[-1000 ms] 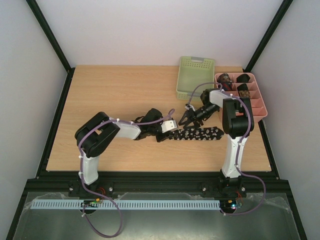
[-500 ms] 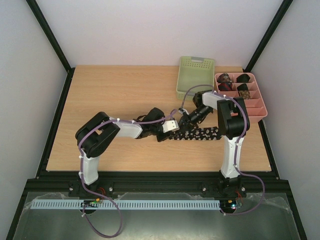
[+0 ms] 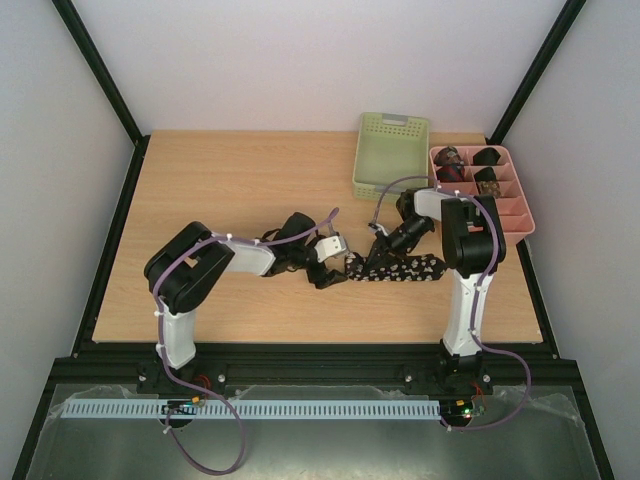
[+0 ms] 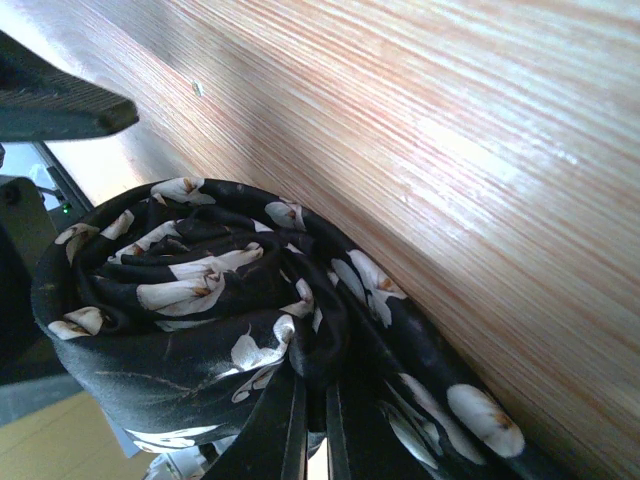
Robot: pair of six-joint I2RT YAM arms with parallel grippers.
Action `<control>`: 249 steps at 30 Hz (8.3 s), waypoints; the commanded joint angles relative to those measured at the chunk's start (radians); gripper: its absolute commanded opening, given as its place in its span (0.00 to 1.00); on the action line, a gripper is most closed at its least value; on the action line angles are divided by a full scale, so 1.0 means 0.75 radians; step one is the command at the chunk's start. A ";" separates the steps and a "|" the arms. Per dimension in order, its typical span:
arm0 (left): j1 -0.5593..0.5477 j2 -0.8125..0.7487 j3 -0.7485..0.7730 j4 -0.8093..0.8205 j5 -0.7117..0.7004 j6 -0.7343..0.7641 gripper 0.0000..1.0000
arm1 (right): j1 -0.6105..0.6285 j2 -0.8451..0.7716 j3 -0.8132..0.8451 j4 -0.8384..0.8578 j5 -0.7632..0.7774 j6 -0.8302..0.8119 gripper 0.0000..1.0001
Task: Roll the ties
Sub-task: Roll the tie at the center of the board.
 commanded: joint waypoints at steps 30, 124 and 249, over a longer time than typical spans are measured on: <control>-0.085 0.129 0.083 -0.268 -0.204 0.172 0.36 | 0.008 -0.123 0.052 -0.148 -0.246 -0.014 0.49; -0.107 0.150 0.238 -0.012 0.039 -0.045 0.85 | -0.055 0.010 -0.090 0.148 0.297 0.054 0.01; -0.142 0.323 0.373 -0.313 -0.196 0.030 0.33 | -0.132 -0.077 0.179 -0.319 -0.035 -0.063 0.52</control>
